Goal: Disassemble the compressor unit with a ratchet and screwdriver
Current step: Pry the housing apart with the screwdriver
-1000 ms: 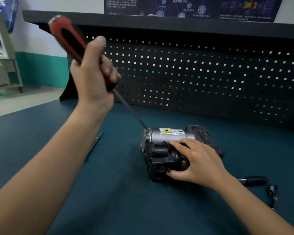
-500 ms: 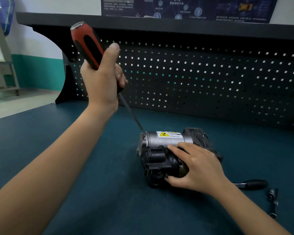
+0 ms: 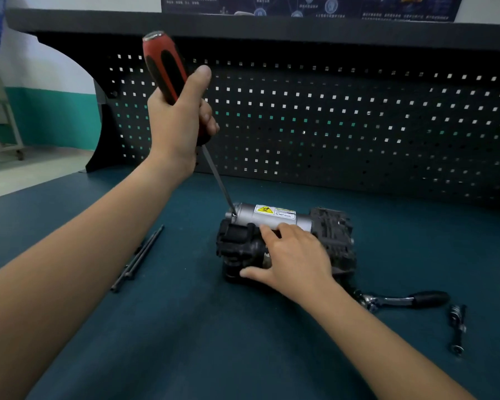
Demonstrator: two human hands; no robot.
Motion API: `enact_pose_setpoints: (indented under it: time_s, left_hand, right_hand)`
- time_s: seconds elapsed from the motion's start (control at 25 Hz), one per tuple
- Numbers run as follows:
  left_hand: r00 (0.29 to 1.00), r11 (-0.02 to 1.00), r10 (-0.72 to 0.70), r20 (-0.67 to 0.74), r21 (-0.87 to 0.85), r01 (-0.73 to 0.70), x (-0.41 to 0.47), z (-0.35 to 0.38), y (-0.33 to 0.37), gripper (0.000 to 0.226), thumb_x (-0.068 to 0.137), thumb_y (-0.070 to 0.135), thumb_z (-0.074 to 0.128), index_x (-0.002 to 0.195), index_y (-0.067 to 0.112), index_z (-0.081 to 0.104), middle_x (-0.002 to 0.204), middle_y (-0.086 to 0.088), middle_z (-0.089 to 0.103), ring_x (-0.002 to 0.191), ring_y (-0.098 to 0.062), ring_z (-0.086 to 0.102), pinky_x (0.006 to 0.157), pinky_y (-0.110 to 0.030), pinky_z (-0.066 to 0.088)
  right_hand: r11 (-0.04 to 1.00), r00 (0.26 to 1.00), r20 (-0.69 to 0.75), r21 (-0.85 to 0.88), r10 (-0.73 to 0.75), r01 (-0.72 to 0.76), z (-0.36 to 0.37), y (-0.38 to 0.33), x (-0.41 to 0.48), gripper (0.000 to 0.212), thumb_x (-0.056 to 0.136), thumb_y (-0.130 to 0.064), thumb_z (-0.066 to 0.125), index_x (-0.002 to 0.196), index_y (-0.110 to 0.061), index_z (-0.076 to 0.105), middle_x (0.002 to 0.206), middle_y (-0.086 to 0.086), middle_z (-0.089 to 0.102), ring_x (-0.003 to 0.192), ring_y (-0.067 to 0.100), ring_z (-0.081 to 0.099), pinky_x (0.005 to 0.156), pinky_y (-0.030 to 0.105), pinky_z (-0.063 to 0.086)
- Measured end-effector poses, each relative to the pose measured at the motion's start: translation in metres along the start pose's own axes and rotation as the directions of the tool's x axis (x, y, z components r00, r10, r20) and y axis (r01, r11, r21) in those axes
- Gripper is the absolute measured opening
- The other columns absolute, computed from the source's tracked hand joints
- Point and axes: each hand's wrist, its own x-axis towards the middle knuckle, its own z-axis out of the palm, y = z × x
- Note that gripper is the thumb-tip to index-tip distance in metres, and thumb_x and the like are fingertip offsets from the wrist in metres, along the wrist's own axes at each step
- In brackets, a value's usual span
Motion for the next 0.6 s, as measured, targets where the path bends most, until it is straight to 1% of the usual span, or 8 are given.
enact_pose_setpoints:
  time_s: [0.08,0.16,0.24,0.32,0.36,0.44,0.52,0.6]
  left_hand:
    - [1.0,1.0,0.017,-0.01,0.009,-0.017,-0.007,-0.009,0.004,0.027,0.08,0.029,0.062,0.066,0.017,0.043,0.042,0.007,0.038,0.038,-0.011,0.039,0.045,-0.023,0.04]
    - [0.998,0.999,0.032,-0.045,-0.002,-0.032,-0.012,-0.023,0.01,0.027,0.081,0.029,0.061,0.067,0.017,0.043,0.042,0.009,0.039,0.037,-0.01,0.04,0.044,-0.022,0.039]
    - [0.996,1.0,0.023,-0.089,-0.011,-0.024,-0.02,-0.041,0.015,0.027,0.082,0.029,0.061,0.067,0.017,0.042,0.042,0.01,0.039,0.036,-0.009,0.039,0.044,-0.021,0.039]
    - [0.99,0.999,-0.017,-0.143,-0.03,0.013,-0.033,-0.06,0.015,0.028,0.084,0.028,0.06,0.066,0.018,0.041,0.042,0.009,0.039,0.037,-0.009,0.038,0.045,-0.021,0.039]
    - [0.983,0.998,-0.039,-0.179,-0.047,0.031,-0.041,-0.07,0.013,0.029,0.086,0.027,0.059,0.065,0.018,0.041,0.042,0.009,0.038,0.037,-0.009,0.037,0.045,-0.021,0.039]
    - [0.963,0.994,-0.083,-0.256,-0.089,0.062,-0.053,-0.088,0.011,0.03,0.089,0.024,0.056,0.064,0.02,0.04,0.041,0.009,0.036,0.036,-0.008,0.035,0.045,-0.02,0.037]
    - [0.945,0.99,-0.112,-0.307,-0.111,0.082,-0.058,-0.103,0.012,0.031,0.089,0.025,0.055,0.063,0.02,0.039,0.041,0.009,0.034,0.036,-0.008,0.034,0.046,-0.019,0.036]
    - [0.936,0.989,-0.116,-0.333,-0.13,0.076,-0.057,-0.114,0.016,0.029,0.088,0.027,0.055,0.064,0.021,0.039,0.042,0.01,0.033,0.037,-0.008,0.033,0.047,-0.019,0.036]
  right_hand:
    - [0.999,1.0,0.02,-0.048,-0.012,0.013,0.001,-0.002,0.007,0.092,0.073,-0.076,0.048,0.143,-0.019,0.027,0.13,0.007,0.047,0.122,0.026,0.042,0.097,0.037,0.036]
    - [0.995,0.996,0.088,-0.088,-0.033,0.04,0.001,0.003,0.005,0.099,0.07,-0.073,0.056,0.144,-0.018,0.02,0.136,0.007,0.04,0.126,0.028,0.037,0.099,0.041,0.035]
    - [0.984,0.993,0.108,-0.164,-0.056,0.073,0.003,0.004,0.002,0.098,0.072,-0.061,0.064,0.144,-0.017,0.015,0.137,0.009,0.037,0.125,0.031,0.037,0.096,0.042,0.038]
    - [0.966,0.992,0.095,-0.237,-0.084,0.105,0.002,0.002,0.002,0.091,0.077,-0.046,0.067,0.144,-0.015,0.014,0.13,0.013,0.041,0.117,0.032,0.043,0.087,0.039,0.042]
    - [0.959,0.991,0.092,-0.259,-0.093,0.114,-0.002,0.002,0.005,0.087,0.078,-0.041,0.067,0.143,-0.014,0.016,0.124,0.013,0.045,0.111,0.031,0.047,0.08,0.037,0.043]
    - [0.953,0.989,0.11,-0.275,-0.099,0.126,-0.013,0.001,0.011,0.079,0.076,-0.038,0.067,0.138,-0.013,0.024,0.115,0.012,0.05,0.102,0.03,0.053,0.068,0.034,0.039]
    - [0.946,0.98,0.154,-0.277,-0.127,0.166,-0.022,-0.003,0.013,0.074,0.073,-0.039,0.068,0.132,-0.014,0.032,0.109,0.01,0.055,0.096,0.029,0.056,0.064,0.031,0.036]
    - [0.939,0.964,0.18,-0.249,-0.197,0.238,-0.037,-0.006,0.012,0.067,0.066,-0.045,0.068,0.122,-0.019,0.041,0.102,0.004,0.06,0.089,0.028,0.059,0.061,0.028,0.035]
